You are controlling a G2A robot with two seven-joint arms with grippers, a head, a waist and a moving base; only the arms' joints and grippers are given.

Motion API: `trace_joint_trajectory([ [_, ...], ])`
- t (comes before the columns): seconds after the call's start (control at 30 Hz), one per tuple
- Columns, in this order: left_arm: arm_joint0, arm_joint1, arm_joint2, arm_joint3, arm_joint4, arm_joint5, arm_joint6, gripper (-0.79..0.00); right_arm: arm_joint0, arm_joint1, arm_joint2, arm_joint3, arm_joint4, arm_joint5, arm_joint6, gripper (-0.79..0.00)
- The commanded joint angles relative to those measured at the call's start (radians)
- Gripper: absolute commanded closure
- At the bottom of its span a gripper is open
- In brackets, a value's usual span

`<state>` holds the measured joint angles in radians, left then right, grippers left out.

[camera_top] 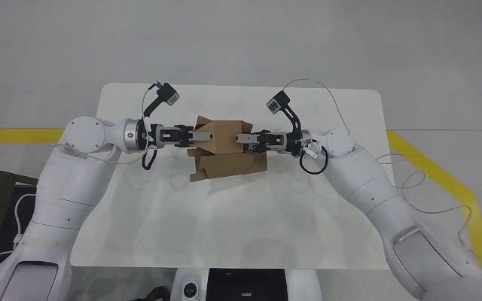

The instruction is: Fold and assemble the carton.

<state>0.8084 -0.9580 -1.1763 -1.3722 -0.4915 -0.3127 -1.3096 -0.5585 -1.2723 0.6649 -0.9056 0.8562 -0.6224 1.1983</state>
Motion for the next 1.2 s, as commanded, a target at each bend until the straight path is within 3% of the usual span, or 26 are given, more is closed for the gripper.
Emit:
trace_joint_trajectory([
  [0.0,0.0,0.0,-0.002,0.001,0.001,0.0,-0.001,0.0,-0.006,-0.001,0.009,-0.003,0.012,0.003,0.003,-0.302],
  [0.73,0.011,0.001,0.002,-0.006,0.005,0.005,-0.008,0.0,0.042,-0.013,0.009,0.002,-0.067,0.026,0.026,-0.243],
  [0.83,0.011,0.001,0.003,-0.006,0.005,0.005,-0.007,0.0,0.047,-0.016,0.003,0.006,-0.071,0.026,0.026,-0.182],
  [0.9,0.011,0.001,0.003,-0.006,0.005,0.007,-0.008,0.0,0.05,-0.017,-0.001,0.008,-0.073,0.026,0.026,-0.092],
  [1.07,0.01,0.001,0.005,-0.004,0.007,0.006,-0.008,0.0,0.053,-0.018,-0.009,0.012,-0.076,0.026,0.026,0.0],
  [1.17,0.01,0.001,0.006,-0.004,0.009,0.007,-0.009,-0.006,0.054,-0.018,-0.014,0.012,-0.081,0.027,0.027,0.0],
])
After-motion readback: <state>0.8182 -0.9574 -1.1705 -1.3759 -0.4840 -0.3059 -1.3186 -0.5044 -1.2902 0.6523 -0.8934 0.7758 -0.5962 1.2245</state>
